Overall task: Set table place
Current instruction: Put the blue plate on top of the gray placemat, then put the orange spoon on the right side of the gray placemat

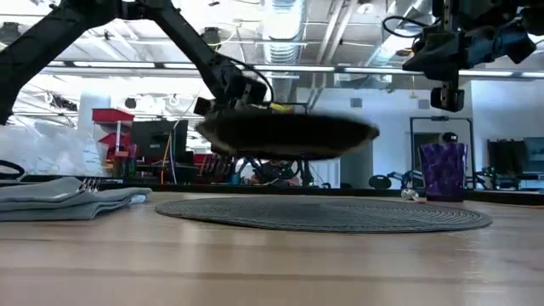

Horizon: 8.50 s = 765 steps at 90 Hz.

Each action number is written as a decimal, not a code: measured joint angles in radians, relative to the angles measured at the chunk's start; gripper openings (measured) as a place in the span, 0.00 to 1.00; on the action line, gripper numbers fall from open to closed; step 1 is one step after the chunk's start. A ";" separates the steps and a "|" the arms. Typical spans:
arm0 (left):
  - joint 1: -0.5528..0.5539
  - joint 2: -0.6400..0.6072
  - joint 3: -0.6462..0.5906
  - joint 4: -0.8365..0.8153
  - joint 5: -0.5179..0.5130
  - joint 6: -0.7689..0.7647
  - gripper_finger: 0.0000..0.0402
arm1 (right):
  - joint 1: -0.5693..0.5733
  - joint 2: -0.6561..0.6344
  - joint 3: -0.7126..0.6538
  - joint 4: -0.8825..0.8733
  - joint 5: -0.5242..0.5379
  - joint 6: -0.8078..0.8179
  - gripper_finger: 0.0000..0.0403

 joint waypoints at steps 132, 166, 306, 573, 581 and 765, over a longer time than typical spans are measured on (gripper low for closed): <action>0.020 0.001 -0.078 0.326 -0.160 -0.230 0.18 | 0.004 0.072 0.000 -0.055 0.049 -0.087 0.00; 0.072 0.001 -0.078 0.296 -0.153 -0.253 0.19 | -0.004 0.072 0.000 -0.055 0.049 -0.090 0.00; 0.012 -0.470 -0.077 1.109 -0.526 -0.540 0.19 | 0.064 0.233 0.347 -0.734 0.749 -0.343 0.00; 0.014 -0.468 -0.078 0.738 -0.535 -0.269 0.19 | 0.159 0.603 0.186 -0.405 1.039 0.017 0.00; 0.014 -0.468 -0.078 0.738 -0.536 -0.269 0.19 | 0.153 0.618 0.181 -0.353 1.022 -0.035 0.00; 0.014 -0.469 -0.078 0.687 -0.535 -0.290 0.19 | 0.342 0.651 0.044 -0.302 0.970 0.188 0.00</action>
